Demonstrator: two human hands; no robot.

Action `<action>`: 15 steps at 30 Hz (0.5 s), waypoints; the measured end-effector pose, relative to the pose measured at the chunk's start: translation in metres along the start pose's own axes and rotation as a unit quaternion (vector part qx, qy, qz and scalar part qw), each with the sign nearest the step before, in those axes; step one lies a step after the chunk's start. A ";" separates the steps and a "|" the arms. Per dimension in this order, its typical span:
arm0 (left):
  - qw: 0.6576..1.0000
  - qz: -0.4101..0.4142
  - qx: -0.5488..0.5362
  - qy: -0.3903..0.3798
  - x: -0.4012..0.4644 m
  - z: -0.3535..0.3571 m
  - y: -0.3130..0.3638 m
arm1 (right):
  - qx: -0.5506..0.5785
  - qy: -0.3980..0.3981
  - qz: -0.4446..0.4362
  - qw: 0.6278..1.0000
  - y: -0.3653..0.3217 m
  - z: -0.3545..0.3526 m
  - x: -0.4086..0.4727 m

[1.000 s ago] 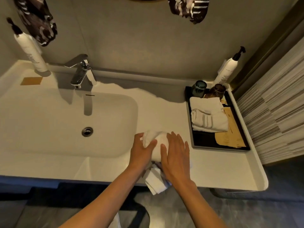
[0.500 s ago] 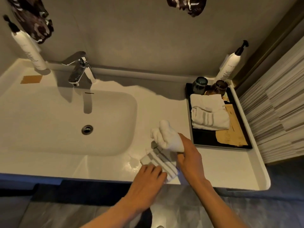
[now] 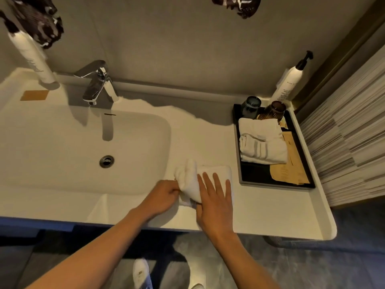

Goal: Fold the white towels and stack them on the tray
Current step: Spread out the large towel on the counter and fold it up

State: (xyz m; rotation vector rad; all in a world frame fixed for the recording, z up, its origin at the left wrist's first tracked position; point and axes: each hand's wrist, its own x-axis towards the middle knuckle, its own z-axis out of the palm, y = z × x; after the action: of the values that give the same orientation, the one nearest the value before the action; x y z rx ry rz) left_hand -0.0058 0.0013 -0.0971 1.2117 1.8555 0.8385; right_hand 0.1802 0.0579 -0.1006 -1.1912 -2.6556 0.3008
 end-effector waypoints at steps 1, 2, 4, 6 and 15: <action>0.996 -0.049 -0.054 0.058 0.000 -0.012 0.001 | -0.020 -0.013 -0.009 1.000 0.000 0.003 -0.004; 0.986 -0.075 -0.067 0.134 -0.003 -0.020 0.003 | -0.037 -0.024 -0.014 0.999 0.000 0.007 -0.008; 0.968 -0.021 0.062 0.241 -0.016 -0.023 0.014 | -0.047 -0.049 -0.016 0.998 0.001 0.010 -0.013; 0.955 0.149 0.196 0.166 -0.027 0.000 0.022 | -0.030 -0.055 -0.009 0.998 -0.003 0.011 -0.013; 0.940 0.135 0.304 0.079 -0.002 0.026 0.006 | -0.008 0.025 0.076 0.997 0.020 -0.011 0.031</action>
State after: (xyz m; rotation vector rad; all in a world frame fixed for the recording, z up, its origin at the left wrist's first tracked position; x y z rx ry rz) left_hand 0.0193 0.0041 -0.1046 1.8590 2.1978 0.5169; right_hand 0.1775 0.0949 -0.0922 -1.3901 -2.5338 0.2702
